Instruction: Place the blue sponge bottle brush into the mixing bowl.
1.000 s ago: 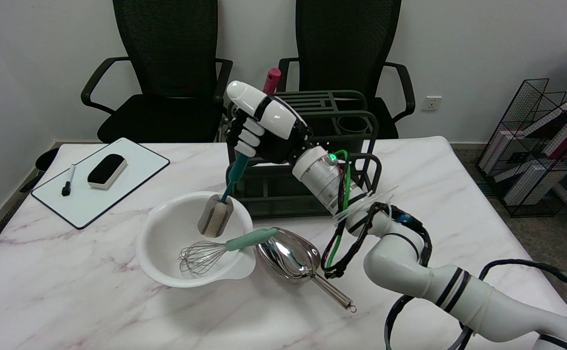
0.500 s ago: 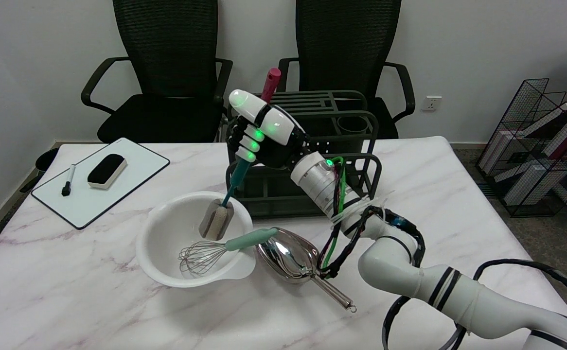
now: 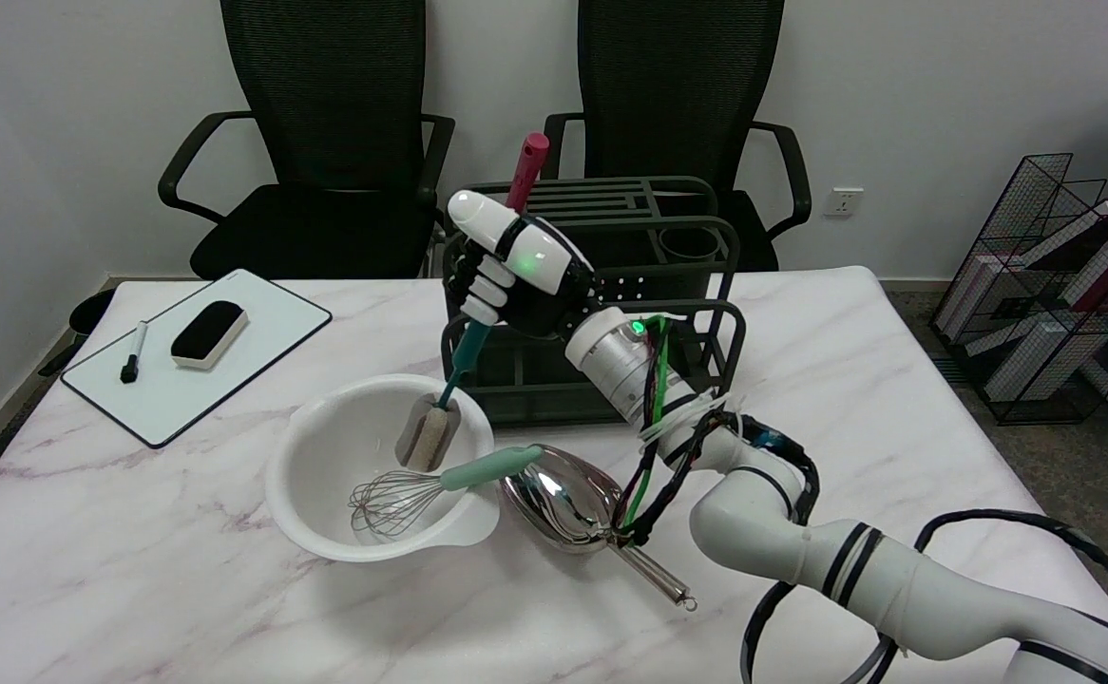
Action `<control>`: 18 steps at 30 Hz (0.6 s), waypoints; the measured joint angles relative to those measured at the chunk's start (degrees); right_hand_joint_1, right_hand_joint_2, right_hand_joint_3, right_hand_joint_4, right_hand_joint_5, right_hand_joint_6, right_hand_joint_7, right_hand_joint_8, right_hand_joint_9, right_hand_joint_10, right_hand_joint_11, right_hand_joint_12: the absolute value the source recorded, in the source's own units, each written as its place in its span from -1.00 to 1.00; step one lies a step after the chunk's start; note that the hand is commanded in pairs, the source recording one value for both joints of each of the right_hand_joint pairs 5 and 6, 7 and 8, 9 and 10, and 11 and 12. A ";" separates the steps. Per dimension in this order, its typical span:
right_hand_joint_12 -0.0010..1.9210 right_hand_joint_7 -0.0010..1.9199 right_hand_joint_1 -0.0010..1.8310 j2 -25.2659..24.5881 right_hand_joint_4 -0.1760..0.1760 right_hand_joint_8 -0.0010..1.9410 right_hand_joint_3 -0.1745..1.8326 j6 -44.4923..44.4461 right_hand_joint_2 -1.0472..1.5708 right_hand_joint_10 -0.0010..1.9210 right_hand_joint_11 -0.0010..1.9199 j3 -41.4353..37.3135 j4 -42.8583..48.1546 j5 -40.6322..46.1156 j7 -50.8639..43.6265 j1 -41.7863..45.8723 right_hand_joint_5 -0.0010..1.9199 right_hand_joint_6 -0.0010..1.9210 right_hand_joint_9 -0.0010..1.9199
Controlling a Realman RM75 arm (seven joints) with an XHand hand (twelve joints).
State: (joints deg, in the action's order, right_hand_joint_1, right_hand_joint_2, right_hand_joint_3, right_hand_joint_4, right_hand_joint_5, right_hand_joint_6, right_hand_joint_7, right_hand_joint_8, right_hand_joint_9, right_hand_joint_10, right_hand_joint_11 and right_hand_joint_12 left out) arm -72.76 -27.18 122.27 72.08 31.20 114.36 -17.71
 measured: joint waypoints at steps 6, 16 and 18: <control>0.63 1.00 0.26 -0.44 0.00 0.98 -0.34 -1.59 0.78 0.83 0.63 0.08 -1.46 -0.72 0.11 -0.02 1.00 1.00 0.83; 0.23 0.58 0.21 -0.71 0.00 0.56 0.37 -3.98 -0.11 0.53 0.23 0.03 -2.95 -2.30 0.27 0.32 0.26 0.26 0.53; 0.16 0.53 0.21 -0.76 0.00 0.52 0.39 -4.41 -0.15 0.49 0.16 0.04 -3.05 -2.55 0.57 0.48 0.20 0.20 0.49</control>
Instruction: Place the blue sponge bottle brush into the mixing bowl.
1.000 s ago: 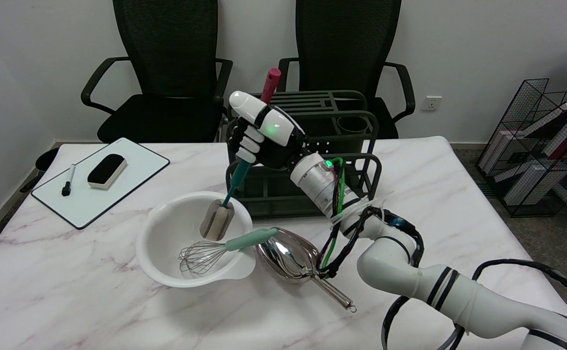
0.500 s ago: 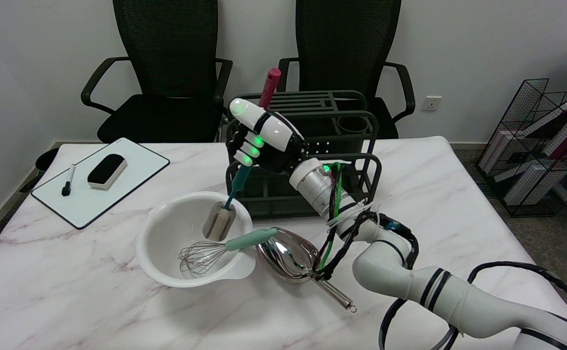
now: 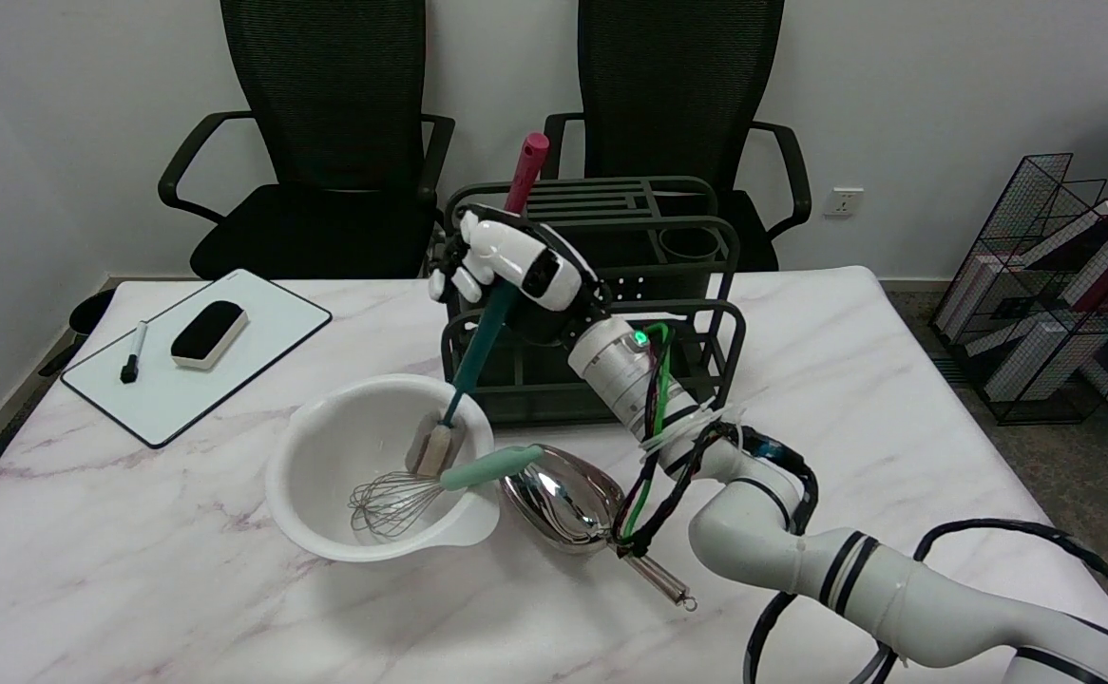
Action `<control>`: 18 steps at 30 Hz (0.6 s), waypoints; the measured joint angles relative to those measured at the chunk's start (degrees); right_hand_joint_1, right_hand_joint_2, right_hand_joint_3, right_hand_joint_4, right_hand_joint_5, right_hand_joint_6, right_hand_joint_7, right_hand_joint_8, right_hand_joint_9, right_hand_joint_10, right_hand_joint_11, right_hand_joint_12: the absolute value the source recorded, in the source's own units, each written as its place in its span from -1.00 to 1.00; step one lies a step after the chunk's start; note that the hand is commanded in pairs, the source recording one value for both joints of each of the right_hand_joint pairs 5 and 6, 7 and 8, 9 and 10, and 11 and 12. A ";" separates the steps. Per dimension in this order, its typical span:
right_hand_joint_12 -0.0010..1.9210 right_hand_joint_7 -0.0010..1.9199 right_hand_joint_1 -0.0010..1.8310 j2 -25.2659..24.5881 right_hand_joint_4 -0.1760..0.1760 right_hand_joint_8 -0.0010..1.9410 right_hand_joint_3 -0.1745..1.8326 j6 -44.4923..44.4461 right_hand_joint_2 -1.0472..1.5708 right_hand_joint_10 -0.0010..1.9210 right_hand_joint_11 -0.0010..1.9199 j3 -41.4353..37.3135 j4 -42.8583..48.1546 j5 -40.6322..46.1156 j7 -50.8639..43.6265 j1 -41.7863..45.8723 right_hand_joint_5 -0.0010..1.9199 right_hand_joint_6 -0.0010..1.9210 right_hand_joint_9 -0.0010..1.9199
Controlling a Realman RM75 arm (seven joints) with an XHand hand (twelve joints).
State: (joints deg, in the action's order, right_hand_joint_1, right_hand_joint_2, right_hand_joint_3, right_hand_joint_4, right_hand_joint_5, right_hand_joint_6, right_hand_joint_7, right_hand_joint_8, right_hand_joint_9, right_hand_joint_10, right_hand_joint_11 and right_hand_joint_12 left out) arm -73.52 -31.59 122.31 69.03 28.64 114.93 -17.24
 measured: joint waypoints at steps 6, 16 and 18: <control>-0.03 0.35 0.24 -0.10 0.00 0.34 0.41 -0.93 -0.27 0.34 -0.03 0.07 -0.06 -0.52 0.65 0.33 -0.05 -0.05 0.34; -0.14 0.21 0.31 -0.17 0.00 0.20 0.27 -1.98 -0.27 0.24 -0.14 0.10 -0.08 -0.99 1.23 0.62 -0.29 -0.29 0.24; -0.11 0.23 0.32 -0.09 0.00 0.21 0.25 -2.55 -0.24 0.27 -0.11 0.04 -0.08 -1.02 1.30 0.62 -0.27 -0.27 0.27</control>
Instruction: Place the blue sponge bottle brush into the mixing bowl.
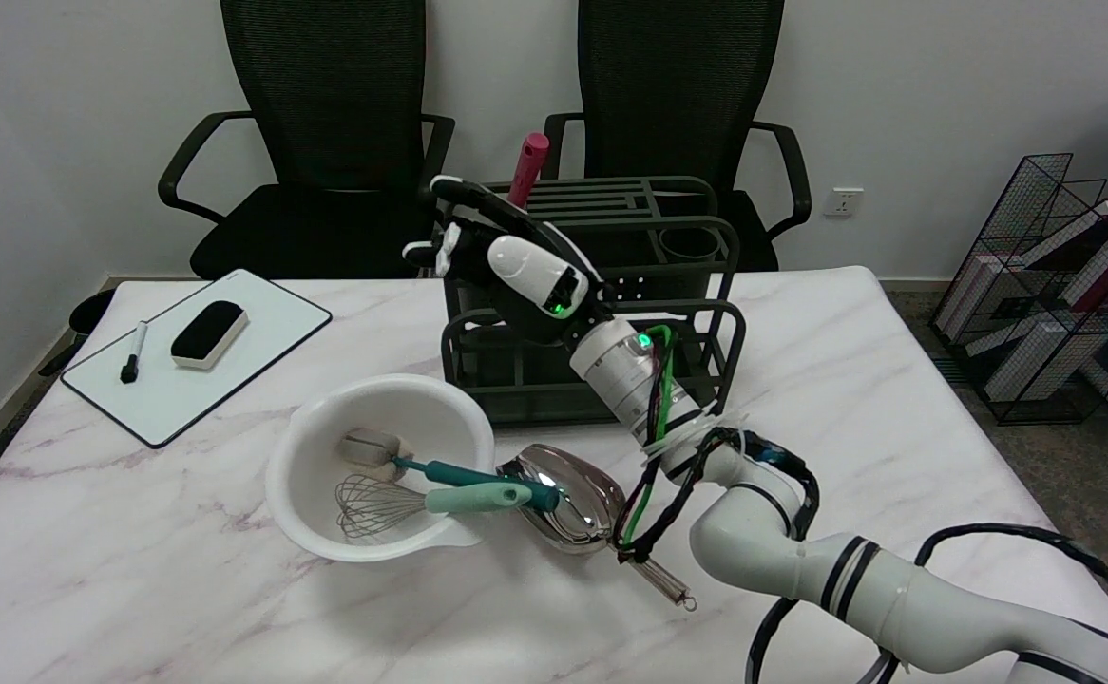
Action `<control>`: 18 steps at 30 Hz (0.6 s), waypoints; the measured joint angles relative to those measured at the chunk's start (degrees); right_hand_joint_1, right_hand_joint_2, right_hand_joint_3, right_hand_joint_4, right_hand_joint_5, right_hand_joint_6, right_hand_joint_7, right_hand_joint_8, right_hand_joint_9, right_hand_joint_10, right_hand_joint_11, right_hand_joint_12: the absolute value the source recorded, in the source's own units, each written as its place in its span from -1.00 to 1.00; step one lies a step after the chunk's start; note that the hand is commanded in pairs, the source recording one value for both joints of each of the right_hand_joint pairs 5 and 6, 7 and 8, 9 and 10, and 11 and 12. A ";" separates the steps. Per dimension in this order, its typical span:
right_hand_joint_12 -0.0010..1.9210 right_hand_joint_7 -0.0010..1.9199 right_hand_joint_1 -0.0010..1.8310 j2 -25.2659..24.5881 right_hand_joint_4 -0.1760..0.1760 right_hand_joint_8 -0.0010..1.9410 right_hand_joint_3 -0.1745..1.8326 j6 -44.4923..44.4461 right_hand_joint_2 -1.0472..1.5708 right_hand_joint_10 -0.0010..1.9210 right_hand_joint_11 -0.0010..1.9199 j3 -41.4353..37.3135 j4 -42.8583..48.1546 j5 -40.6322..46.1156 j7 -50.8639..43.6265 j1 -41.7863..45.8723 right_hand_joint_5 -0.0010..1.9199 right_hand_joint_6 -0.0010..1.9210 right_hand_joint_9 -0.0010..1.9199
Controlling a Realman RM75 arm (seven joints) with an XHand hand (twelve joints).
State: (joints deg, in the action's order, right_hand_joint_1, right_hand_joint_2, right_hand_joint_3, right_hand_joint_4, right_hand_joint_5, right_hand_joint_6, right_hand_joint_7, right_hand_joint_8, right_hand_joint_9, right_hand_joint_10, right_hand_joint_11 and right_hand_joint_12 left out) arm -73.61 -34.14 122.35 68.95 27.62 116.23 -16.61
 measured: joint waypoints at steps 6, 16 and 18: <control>-0.09 0.25 0.29 0.82 0.00 0.23 0.17 -2.18 -0.18 0.30 -0.08 -0.33 0.73 -0.20 0.05 -0.01 -0.26 -0.27 0.30; -0.02 0.30 0.23 4.98 0.00 0.28 0.07 -5.76 -0.01 0.36 -0.01 -2.97 4.65 -1.01 0.02 0.99 -0.18 -0.18 0.36; -0.01 0.30 0.23 6.09 0.00 0.29 0.07 -6.54 0.00 0.36 -0.01 -4.13 5.70 -1.20 0.01 1.81 -0.17 -0.17 0.36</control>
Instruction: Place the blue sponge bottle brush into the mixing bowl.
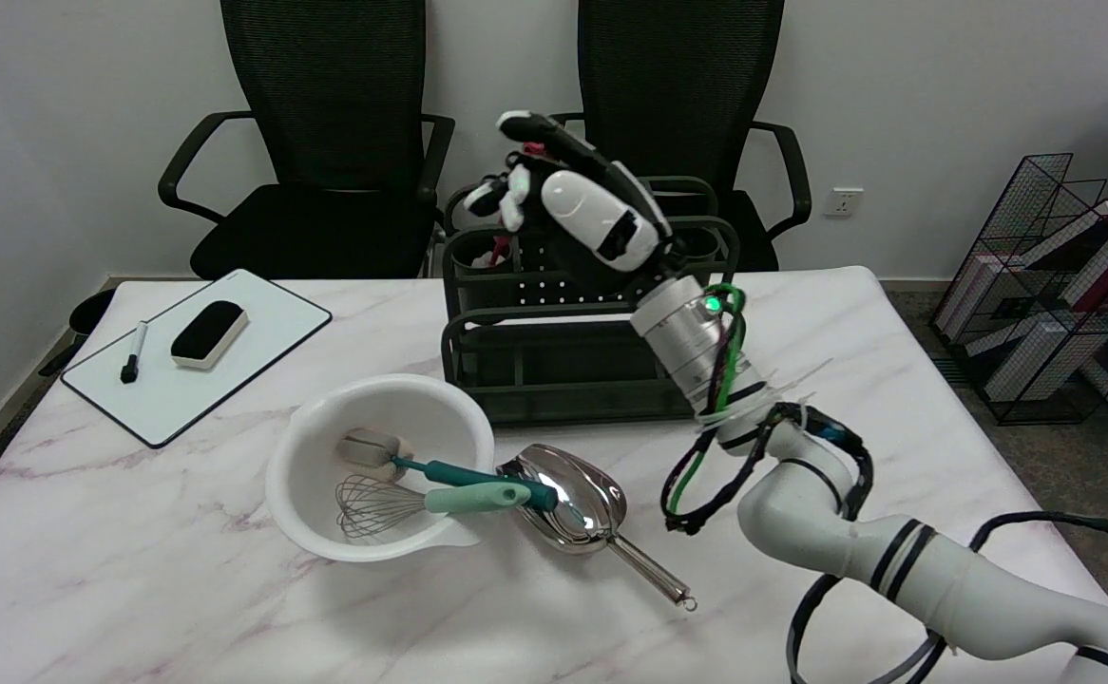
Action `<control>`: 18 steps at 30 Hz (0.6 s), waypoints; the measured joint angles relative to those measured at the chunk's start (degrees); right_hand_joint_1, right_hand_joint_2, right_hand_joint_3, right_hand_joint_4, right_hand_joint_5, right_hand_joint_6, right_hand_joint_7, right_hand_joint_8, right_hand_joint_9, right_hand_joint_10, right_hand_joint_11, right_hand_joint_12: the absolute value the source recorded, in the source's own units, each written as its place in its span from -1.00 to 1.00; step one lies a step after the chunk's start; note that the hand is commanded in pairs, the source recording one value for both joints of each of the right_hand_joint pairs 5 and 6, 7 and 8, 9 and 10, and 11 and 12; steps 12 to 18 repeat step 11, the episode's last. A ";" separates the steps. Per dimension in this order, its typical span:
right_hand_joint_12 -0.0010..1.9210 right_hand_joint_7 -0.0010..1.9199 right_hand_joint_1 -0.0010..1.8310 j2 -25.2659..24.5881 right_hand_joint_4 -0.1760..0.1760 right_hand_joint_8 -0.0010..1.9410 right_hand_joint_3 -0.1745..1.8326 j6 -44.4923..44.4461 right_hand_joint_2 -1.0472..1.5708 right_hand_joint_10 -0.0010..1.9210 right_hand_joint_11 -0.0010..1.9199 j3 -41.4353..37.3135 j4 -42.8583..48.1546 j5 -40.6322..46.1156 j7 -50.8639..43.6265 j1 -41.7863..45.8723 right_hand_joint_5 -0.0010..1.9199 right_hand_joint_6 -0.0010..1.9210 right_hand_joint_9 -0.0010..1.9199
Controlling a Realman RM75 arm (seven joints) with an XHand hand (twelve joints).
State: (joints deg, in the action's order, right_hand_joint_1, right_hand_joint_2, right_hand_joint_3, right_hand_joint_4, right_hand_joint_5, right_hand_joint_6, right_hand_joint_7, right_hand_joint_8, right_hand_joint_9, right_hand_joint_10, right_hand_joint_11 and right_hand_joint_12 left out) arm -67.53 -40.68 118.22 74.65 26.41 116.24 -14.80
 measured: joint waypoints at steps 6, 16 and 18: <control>0.00 0.30 0.24 2.55 0.00 0.29 0.07 -2.44 0.01 0.36 0.00 -4.36 2.25 -0.37 -0.01 3.61 -0.20 -0.20 0.36; 0.01 0.30 0.26 4.22 0.00 0.29 0.08 -5.45 0.01 0.36 0.01 -8.64 2.96 -0.58 0.07 7.29 -0.18 -0.18 0.36; 0.01 0.30 0.26 4.22 0.00 0.29 0.08 -5.45 0.01 0.36 0.01 -8.64 2.96 -0.58 0.07 7.29 -0.18 -0.18 0.36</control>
